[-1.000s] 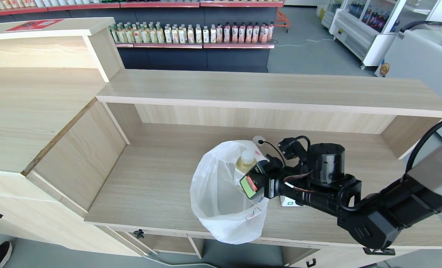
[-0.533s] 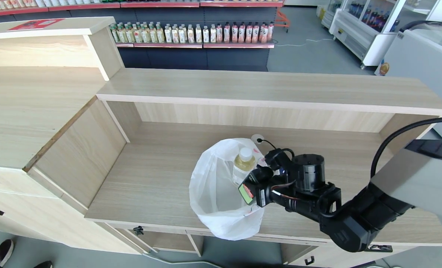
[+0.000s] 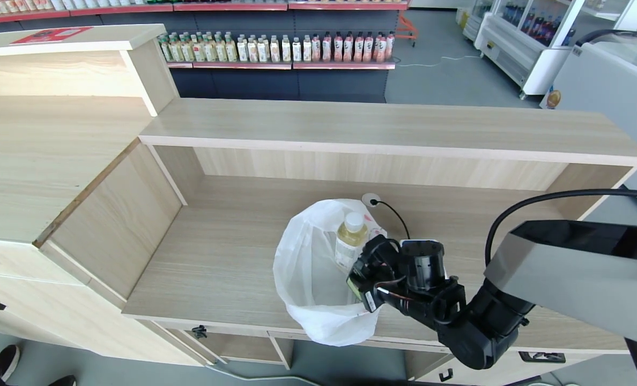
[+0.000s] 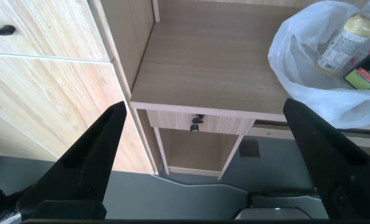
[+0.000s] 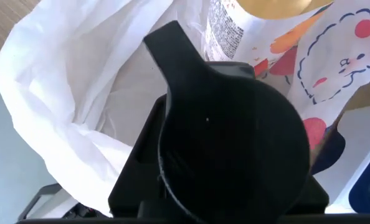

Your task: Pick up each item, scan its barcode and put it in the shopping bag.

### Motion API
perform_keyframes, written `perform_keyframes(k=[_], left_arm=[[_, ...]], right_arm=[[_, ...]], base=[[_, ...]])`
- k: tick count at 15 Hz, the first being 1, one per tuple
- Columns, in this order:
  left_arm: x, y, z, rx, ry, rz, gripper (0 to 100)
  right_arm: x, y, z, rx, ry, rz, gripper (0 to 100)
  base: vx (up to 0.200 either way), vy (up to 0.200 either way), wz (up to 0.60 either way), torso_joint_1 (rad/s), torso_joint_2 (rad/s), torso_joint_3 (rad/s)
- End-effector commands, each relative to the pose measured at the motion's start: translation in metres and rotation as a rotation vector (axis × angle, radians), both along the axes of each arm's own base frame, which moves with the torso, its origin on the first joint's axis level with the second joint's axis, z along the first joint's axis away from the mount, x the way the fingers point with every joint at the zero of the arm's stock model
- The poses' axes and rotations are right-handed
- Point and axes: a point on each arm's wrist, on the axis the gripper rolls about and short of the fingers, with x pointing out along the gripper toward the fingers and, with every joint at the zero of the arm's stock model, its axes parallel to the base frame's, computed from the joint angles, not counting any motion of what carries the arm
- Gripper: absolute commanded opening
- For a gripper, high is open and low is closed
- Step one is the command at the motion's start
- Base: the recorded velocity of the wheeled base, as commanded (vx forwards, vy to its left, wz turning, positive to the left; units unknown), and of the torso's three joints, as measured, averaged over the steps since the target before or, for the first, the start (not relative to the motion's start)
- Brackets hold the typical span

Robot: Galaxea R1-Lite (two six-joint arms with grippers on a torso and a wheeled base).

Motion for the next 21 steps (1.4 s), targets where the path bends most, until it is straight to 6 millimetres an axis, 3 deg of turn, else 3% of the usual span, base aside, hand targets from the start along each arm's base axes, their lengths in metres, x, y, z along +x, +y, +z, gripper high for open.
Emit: perform_keyframes(k=[1,2,3,7,11,13,16,19,21], left_arm=[[0.000,0.000,0.000,0.000,0.000,0.000,100],[0.000,0.000,0.000,0.000,0.000,0.000,100],[0.000,0.000,0.000,0.000,0.000,0.000,100],[0.000,0.000,0.000,0.000,0.000,0.000,100],[0.000,0.000,0.000,0.000,0.000,0.000,100],[0.000,0.000,0.000,0.000,0.000,0.000,100],[0.000,0.000,0.000,0.000,0.000,0.000,100],[0.000,0.000,0.000,0.000,0.000,0.000,100],[0.000,0.000,0.000,0.000,0.000,0.000,100]], right_arm=[[0.002,0.003,-0.009,-0.016,0.009,0.007,0],[0.002,0.003,-0.010,-0.021,0.008,0.009,0],[0.003,0.003,-0.010,-0.024,0.006,0.012,100],[0.002,0.004,-0.004,0.005,0.003,0.013,100],[-0.006,-0.006,0.057,0.234,0.007,-0.026,100],[-0.018,-0.024,0.075,0.261,0.046,-0.066,100],[-0.044,-0.066,0.109,0.283,0.011,-0.137,100],[-0.099,-0.109,0.153,0.268,-0.060,-0.305,100],[-0.125,-0.141,0.162,0.251,-0.125,-0.541,100]], base=[[0.000,0.000,0.00,0.000,0.00,0.000],[0.000,0.000,0.00,0.000,0.00,0.000],[0.000,0.000,0.00,0.000,0.00,0.000],[0.000,0.000,0.00,0.000,0.00,0.000],[0.000,0.000,0.00,0.000,0.00,0.000],[0.000,0.000,0.00,0.000,0.00,0.000],[0.000,0.000,0.00,0.000,0.00,0.000],[0.000,0.000,0.00,0.000,0.00,0.000],[0.000,0.000,0.00,0.000,0.00,0.000]])
